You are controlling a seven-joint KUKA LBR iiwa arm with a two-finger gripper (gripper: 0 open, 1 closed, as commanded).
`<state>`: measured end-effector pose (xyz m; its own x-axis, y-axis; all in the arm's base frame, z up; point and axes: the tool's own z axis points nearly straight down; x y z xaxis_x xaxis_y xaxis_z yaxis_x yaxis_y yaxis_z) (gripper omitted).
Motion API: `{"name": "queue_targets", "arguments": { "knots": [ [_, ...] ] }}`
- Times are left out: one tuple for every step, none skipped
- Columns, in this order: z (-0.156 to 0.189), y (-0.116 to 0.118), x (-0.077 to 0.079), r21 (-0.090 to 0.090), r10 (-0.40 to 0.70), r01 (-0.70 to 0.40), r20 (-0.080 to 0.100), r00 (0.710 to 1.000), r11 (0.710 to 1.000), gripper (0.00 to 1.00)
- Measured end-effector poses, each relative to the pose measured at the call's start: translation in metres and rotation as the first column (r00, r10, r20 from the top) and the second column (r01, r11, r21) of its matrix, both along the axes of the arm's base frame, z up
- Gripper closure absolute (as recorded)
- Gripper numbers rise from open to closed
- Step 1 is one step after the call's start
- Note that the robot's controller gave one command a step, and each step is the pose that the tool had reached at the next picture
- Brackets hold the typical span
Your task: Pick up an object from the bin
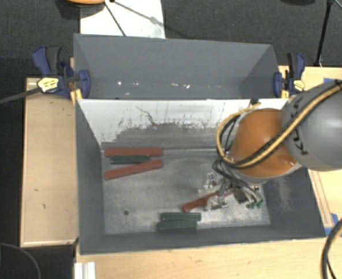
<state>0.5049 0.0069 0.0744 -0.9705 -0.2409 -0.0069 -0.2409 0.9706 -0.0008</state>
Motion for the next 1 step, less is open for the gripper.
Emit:
{"name": "queue_targets", "arguments": {
  "knots": [
    [0.1888, -0.0034, 0.015, 0.0, 0.029, -0.029, -0.008, 1.0, 1.0, 1.0]
  ]
}}
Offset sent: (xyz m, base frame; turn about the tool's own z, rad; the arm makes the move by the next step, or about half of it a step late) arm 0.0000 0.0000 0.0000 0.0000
